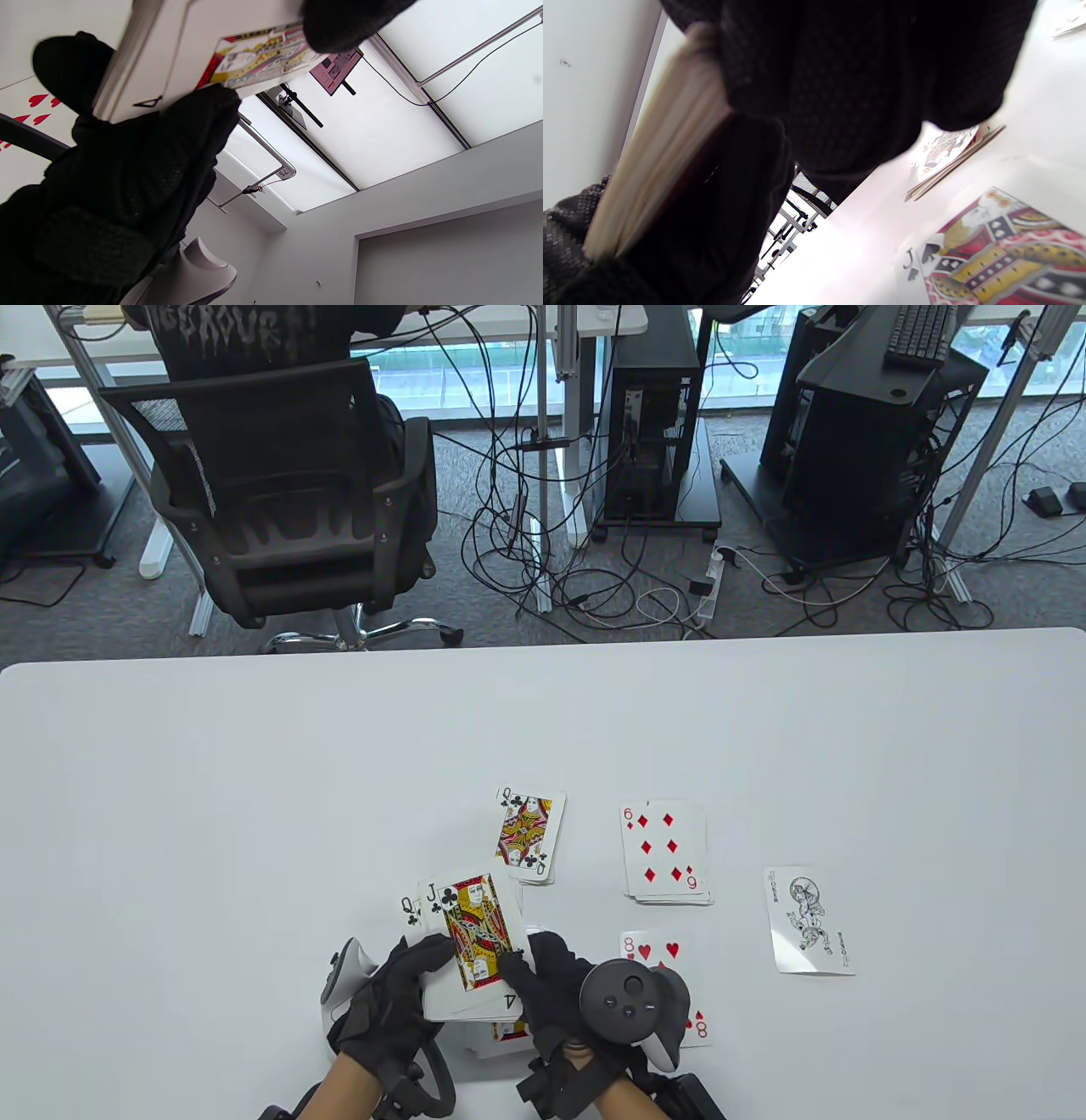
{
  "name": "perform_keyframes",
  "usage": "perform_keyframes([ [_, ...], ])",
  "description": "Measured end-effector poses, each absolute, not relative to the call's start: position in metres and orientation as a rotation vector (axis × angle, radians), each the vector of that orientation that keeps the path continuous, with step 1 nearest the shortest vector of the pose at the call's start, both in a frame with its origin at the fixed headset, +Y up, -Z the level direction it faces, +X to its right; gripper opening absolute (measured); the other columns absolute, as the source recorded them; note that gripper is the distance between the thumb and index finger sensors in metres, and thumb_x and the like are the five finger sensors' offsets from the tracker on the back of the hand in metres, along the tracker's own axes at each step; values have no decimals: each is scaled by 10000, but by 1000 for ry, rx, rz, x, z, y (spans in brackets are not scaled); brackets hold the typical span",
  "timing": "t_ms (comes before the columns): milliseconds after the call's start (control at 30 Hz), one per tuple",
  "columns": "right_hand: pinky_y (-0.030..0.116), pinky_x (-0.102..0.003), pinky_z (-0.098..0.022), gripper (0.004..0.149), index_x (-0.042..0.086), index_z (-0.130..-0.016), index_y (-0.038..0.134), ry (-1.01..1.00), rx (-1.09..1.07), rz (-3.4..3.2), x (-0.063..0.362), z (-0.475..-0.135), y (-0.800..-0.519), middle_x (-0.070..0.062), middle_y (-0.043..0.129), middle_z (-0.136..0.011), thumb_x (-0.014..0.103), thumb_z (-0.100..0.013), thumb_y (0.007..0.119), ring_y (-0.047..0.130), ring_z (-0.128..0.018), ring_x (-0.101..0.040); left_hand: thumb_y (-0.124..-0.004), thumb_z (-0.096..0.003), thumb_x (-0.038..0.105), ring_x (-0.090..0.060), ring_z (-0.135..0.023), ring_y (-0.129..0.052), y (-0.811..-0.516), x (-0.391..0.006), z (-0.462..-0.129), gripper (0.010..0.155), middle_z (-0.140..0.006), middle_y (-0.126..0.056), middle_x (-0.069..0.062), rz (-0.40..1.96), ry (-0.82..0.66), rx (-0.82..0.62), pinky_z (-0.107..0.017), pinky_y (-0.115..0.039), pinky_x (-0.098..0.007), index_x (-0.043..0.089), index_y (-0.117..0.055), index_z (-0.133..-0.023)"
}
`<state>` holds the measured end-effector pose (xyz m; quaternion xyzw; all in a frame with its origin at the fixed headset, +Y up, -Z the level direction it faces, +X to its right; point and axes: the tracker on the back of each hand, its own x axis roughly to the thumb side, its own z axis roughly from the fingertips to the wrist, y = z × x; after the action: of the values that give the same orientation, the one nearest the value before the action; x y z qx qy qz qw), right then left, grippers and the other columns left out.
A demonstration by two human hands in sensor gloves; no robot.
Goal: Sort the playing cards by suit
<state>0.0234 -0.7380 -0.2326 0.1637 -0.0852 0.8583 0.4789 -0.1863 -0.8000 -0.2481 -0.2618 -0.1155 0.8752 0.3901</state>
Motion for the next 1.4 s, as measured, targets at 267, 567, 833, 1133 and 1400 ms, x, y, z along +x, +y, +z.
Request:
perform_keyframes([
  [267,870,-454,-328,395,-114,-724,725,-229,356,2032,29,-237,-740,-59,940,-378,228,-550,632,1001,-239,-248,-682,-616,414,-213,-992,-715,-799,-187,-250,574,-1116,-536,43,2243,-290,-636,-713,-694,-391,315,-366,-1085],
  [567,884,-422,-294,396,-126,-716,731,-258,161,1935,59,-263,-737,-22,932,-344,221,-556,625,997,-192,-200,-669,-620,419,-205,-991,-717,-795,-200,-254,565,-1115,-535,47,2313,-245,-549,-715,-690,-389,317,-361,-1084],
  [833,877,-428,-298,410,-135,-737,712,-177,-51,1921,74,-324,-725,-27,925,-349,225,-563,622,988,-191,-206,-656,-627,429,-195,-998,-710,-791,-212,-259,563,-1120,-525,57,2363,-214,-477,-721,-685,-385,323,-348,-1086],
  [1133,854,-474,-303,448,-184,-774,671,24,-230,2153,48,-372,-757,-83,923,-384,205,-557,625,979,-216,-261,-645,-631,439,-189,-1005,-702,-787,-214,-259,564,-1123,-513,63,2397,-186,-456,-727,-679,-380,327,-333,-1087],
  [1400,869,-439,-225,475,-200,-733,719,226,-203,2713,17,-388,-760,-42,921,-277,231,-546,656,958,-98,-217,-643,-632,441,-187,-1006,-700,-791,-212,-259,564,-1125,-511,62,2405,-153,-481,-729,-677,-381,326,-331,-1088],
])
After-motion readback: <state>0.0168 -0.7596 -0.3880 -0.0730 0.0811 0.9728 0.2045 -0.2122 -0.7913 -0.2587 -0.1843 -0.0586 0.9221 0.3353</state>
